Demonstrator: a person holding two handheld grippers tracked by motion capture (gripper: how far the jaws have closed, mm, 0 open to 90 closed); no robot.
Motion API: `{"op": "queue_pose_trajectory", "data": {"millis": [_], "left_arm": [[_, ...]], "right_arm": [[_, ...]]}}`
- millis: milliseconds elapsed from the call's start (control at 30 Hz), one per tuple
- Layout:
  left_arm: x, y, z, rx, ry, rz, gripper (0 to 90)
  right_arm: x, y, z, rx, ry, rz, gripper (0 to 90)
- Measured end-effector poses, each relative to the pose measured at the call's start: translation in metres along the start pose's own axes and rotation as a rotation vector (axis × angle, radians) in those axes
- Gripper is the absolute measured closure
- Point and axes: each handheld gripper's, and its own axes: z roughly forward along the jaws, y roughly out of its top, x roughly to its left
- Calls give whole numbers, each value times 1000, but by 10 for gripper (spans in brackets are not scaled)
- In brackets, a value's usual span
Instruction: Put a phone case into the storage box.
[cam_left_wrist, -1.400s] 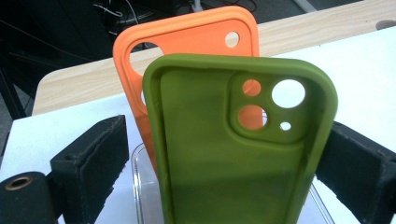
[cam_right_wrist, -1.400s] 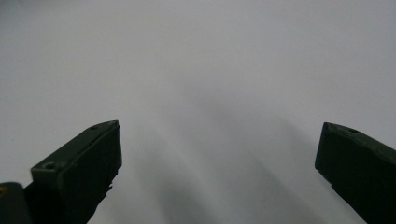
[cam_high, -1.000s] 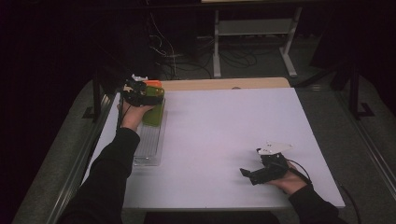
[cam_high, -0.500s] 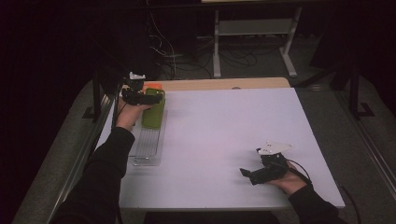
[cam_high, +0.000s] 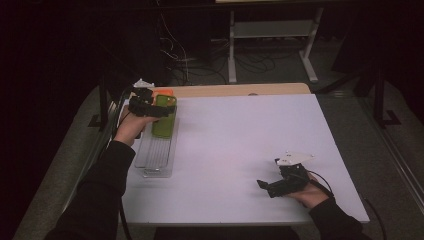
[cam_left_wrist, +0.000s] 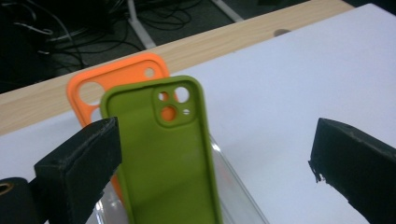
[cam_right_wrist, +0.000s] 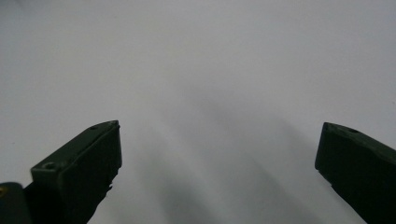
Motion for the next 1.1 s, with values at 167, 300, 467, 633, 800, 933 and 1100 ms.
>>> {"op": "queue_pose_trajectory", "data": {"millis": [167, 300, 467, 633, 800, 933, 1100], "left_arm": [[-7, -7, -6, -4, -49, 15, 17], [-12, -11, -11, -8, -73, 33, 17], [-19, -16, -17, -19, -108, 55, 17], [-26, -20, -21, -27, -122, 81, 18], [-35, -26, -25, -30, -149, 96, 18], [-43, -32, -27, -27, -157, 115, 17], [-46, -41, -30, -41, -155, 111, 17]], "right_arm": [[-1, 1, -1, -3, -3, 8, 0], [-2, 2, -3, -16, -1, 12, 0], [-4, 3, -4, -19, 0, 10, 0], [-3, 3, -5, -17, -1, 11, 0], [-4, 3, -5, -21, -3, 8, 0], [-4, 3, -5, -19, -3, 8, 0], [-4, 4, -5, -20, -4, 13, 0]]}}
